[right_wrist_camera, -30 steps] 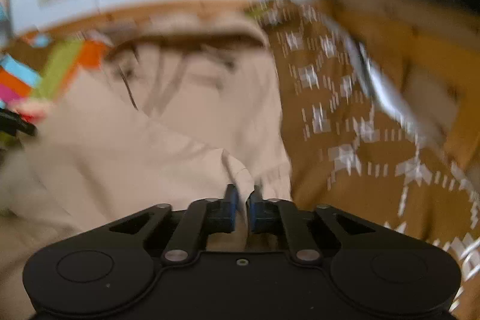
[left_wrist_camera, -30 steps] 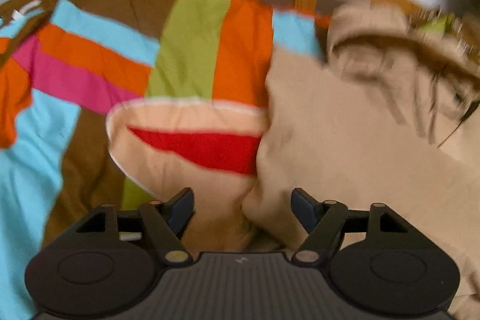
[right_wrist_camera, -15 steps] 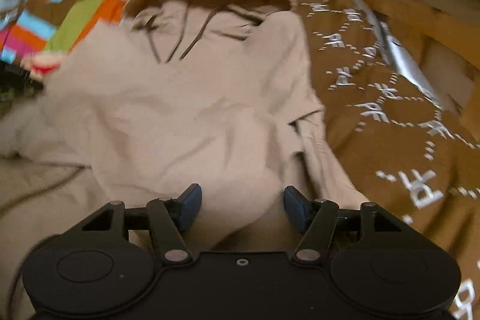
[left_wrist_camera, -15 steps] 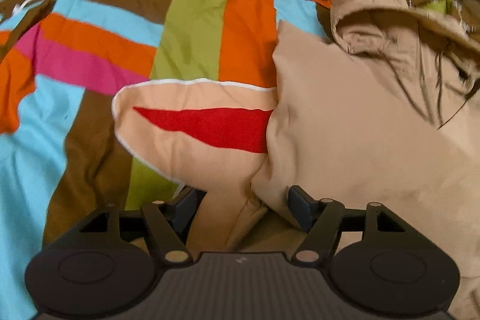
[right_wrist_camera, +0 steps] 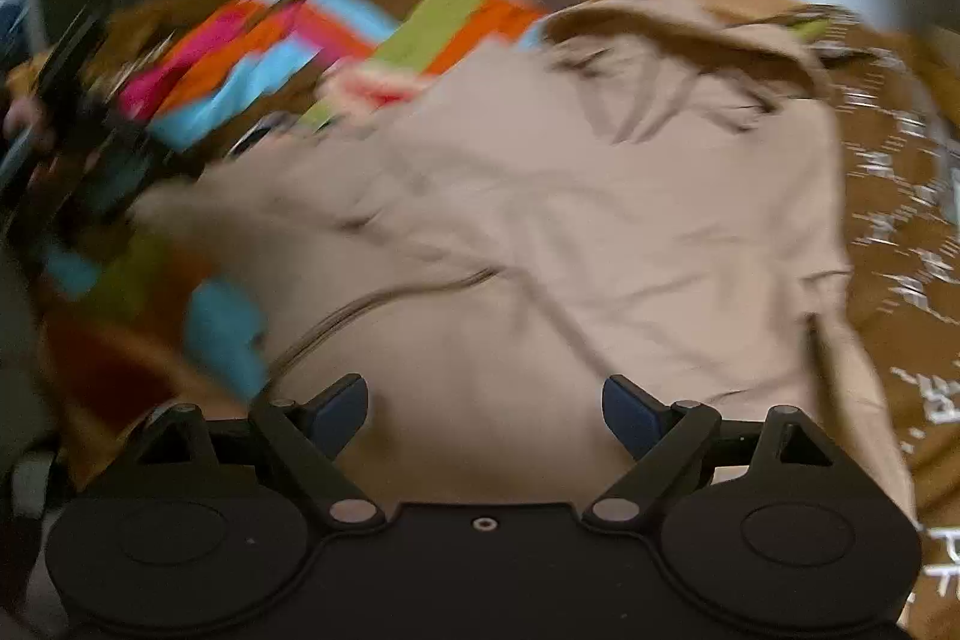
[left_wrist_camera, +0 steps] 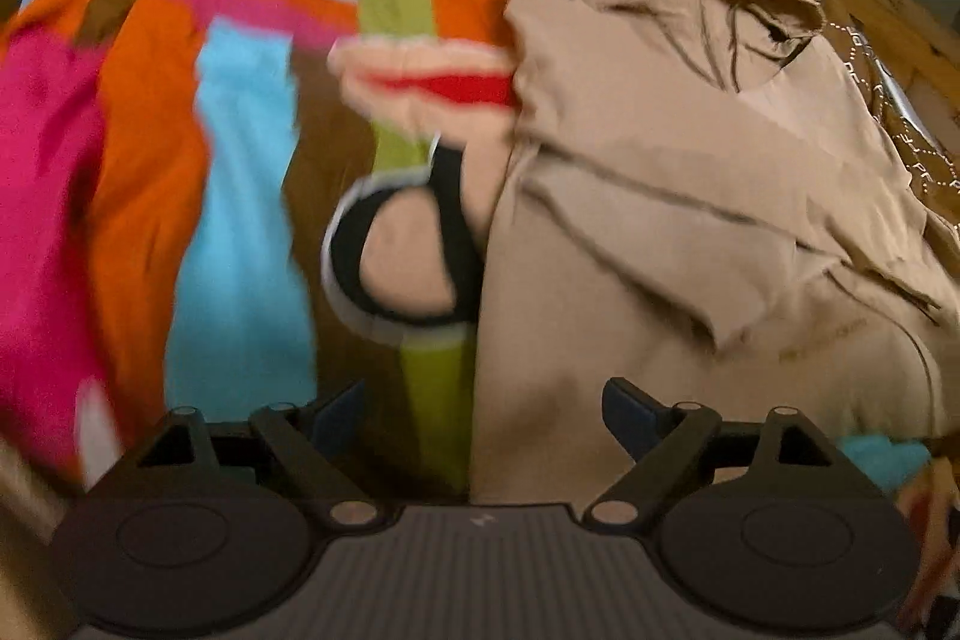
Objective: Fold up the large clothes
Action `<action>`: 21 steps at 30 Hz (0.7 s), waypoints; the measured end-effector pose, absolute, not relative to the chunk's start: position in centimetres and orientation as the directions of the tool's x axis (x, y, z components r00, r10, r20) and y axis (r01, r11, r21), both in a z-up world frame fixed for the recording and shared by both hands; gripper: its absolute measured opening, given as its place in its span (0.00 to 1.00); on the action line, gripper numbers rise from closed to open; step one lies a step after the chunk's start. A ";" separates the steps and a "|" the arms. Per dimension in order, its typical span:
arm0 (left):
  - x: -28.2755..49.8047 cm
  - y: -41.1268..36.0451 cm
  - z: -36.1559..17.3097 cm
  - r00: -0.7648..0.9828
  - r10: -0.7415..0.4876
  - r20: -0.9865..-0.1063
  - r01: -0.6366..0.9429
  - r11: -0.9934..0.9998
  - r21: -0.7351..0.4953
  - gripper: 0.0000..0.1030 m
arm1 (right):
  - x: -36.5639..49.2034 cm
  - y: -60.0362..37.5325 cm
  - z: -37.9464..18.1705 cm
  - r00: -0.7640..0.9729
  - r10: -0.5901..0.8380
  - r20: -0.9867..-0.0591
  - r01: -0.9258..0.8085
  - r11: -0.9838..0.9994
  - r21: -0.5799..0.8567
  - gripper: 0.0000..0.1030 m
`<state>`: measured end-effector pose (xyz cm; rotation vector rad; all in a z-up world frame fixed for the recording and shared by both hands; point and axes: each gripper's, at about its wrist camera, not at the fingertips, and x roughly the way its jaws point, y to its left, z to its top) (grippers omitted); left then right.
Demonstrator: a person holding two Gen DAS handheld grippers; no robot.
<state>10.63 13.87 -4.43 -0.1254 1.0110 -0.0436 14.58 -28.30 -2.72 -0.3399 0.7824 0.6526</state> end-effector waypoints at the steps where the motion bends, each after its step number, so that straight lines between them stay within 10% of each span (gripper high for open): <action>1: 10.3 14.3 -4.6 0.514 -0.110 -0.851 -0.038 0.988 -0.151 0.86 | 14.2 -27.7 -3.0 0.497 0.410 -0.765 -0.684 0.727 -0.055 0.84; 9: 10.3 14.3 -5.9 0.412 -0.276 -0.868 -0.015 0.951 -0.309 0.79 | 12.0 -25.9 -5.7 0.494 0.281 -0.823 -0.712 0.673 -0.198 0.83; 13: 9.9 14.0 -5.9 0.403 -0.272 -0.874 -0.043 0.948 -0.315 0.49 | 11.6 -26.4 -6.0 0.570 0.260 -0.780 -0.653 0.719 -0.237 0.78; 15: 9.7 13.9 -5.1 0.446 -0.239 -0.862 -0.057 0.954 -0.294 0.12 | 11.6 -26.8 -5.7 0.573 0.279 -0.771 -0.663 0.711 -0.236 0.68; 21: 9.0 13.9 1.4 0.628 -0.312 -0.713 -0.023 0.908 -0.418 0.03 | 11.3 -26.8 -4.3 0.578 0.327 -0.748 -0.683 0.695 -0.224 0.60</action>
